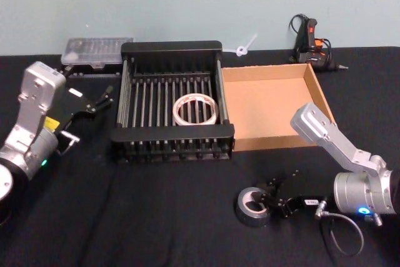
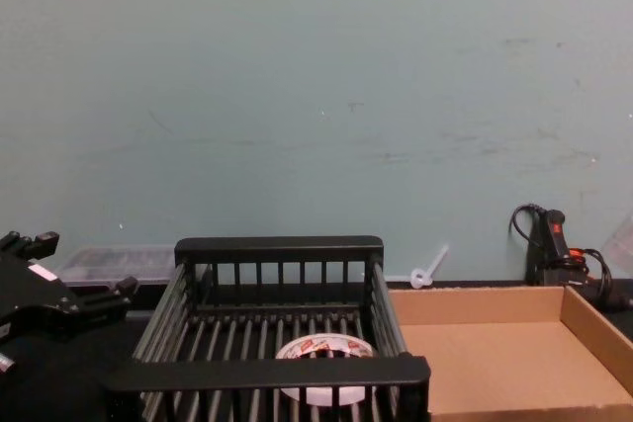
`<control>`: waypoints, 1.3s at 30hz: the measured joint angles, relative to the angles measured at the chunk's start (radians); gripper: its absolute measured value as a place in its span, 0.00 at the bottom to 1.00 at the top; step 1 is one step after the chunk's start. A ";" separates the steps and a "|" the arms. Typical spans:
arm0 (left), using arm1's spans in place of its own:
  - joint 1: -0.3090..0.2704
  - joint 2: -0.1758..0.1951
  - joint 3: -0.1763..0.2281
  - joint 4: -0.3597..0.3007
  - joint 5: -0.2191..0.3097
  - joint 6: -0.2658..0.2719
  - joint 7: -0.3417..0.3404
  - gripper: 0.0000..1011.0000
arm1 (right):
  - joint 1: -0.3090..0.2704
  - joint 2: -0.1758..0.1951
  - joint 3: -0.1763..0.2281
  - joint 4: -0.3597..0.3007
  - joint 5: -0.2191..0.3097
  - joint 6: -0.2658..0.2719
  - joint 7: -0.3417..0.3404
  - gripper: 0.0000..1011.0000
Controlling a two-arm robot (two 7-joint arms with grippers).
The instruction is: Pick up the white tape and place it into the black box , Pick up the silver tape and place it into the brown box.
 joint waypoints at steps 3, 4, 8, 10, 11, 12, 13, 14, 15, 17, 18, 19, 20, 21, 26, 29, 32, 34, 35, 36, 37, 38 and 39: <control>0.000 0.000 0.000 0.000 0.000 0.000 0.000 0.99 | 0.000 0.000 0.000 0.000 0.000 -0.001 0.000 0.17; 0.000 0.000 0.000 0.000 0.000 0.000 0.000 0.99 | -0.001 0.000 0.001 0.000 0.001 -0.007 0.000 0.17; 0.000 0.000 0.000 0.000 0.000 0.000 0.000 0.99 | -0.011 0.001 0.015 -0.005 0.009 -0.028 -0.004 0.17; 0.000 0.000 0.000 0.000 0.000 0.000 0.000 0.99 | -0.017 -0.001 0.027 -0.009 0.017 -0.041 -0.013 0.17; 0.000 0.000 0.000 0.000 0.000 0.000 0.000 0.99 | -0.020 -0.002 0.032 -0.010 0.019 -0.047 -0.017 0.17; 0.000 0.000 0.000 0.000 0.000 0.000 0.000 0.99 | -0.021 -0.003 0.037 -0.011 0.021 -0.052 -0.022 0.17; 0.000 0.000 0.000 0.000 0.000 0.000 0.000 0.99 | -0.023 -0.005 0.043 -0.012 0.023 -0.058 -0.028 0.17; 0.000 0.000 0.000 0.000 0.000 0.000 0.000 0.99 | -0.025 -0.009 0.055 -0.012 0.026 -0.070 -0.042 0.17; 0.000 0.000 0.000 0.000 0.000 0.000 0.000 0.99 | -0.026 -0.014 0.066 -0.012 0.027 -0.080 -0.056 0.17; 0.000 0.000 0.000 0.000 0.000 0.000 0.000 0.99 | -0.025 -0.021 0.078 -0.012 0.027 -0.089 -0.072 0.17; 0.000 0.000 0.000 0.000 0.000 0.000 0.000 0.99 | -0.024 -0.024 0.084 -0.010 0.027 -0.094 -0.081 0.17; 0.000 0.000 0.000 0.000 0.000 0.000 0.000 0.99 | -0.019 -0.033 0.097 -0.004 0.025 -0.102 -0.096 0.17; 0.000 0.000 0.000 0.000 0.000 0.000 0.000 0.99 | -0.016 -0.037 0.101 0.000 0.023 -0.106 -0.103 0.18; 0.000 0.000 0.000 0.000 0.000 0.000 0.000 0.99 | -0.013 -0.041 0.105 0.003 0.020 -0.109 -0.109 0.17; 0.000 0.000 0.000 0.000 0.000 0.000 0.000 0.99 | 0.016 -0.074 0.133 0.039 -0.009 -0.125 -0.154 0.17; 0.000 0.000 0.000 0.000 0.000 0.000 0.000 0.99 | 0.037 -0.097 0.143 0.071 -0.027 -0.128 -0.172 0.17; 0.000 0.000 0.000 0.000 0.000 0.000 0.000 0.99 | 0.053 -0.114 0.148 0.100 -0.038 -0.131 -0.180 0.17; 0.000 0.000 0.000 0.000 0.000 0.000 0.000 0.99 | 0.075 -0.134 0.151 0.136 -0.049 -0.135 -0.186 0.17; 0.000 0.000 0.000 0.000 0.000 0.000 0.000 0.99 | 0.092 -0.149 0.153 0.162 -0.057 -0.139 -0.188 0.17; 0.000 0.000 0.000 0.000 0.000 0.000 0.000 0.99 | 0.092 -0.149 0.153 0.162 -0.057 -0.139 -0.188 0.17; 0.000 0.000 0.000 0.000 0.000 0.000 0.000 0.99 | 0.109 -0.164 0.154 0.191 -0.063 -0.142 -0.189 0.17; 0.000 0.000 0.000 0.000 0.000 0.000 0.000 0.99 | 0.117 -0.171 0.155 0.206 -0.066 -0.144 -0.189 0.17; 0.000 0.000 0.000 0.000 0.000 0.000 0.000 0.99 | 0.131 -0.183 0.156 0.230 -0.073 -0.148 -0.190 0.17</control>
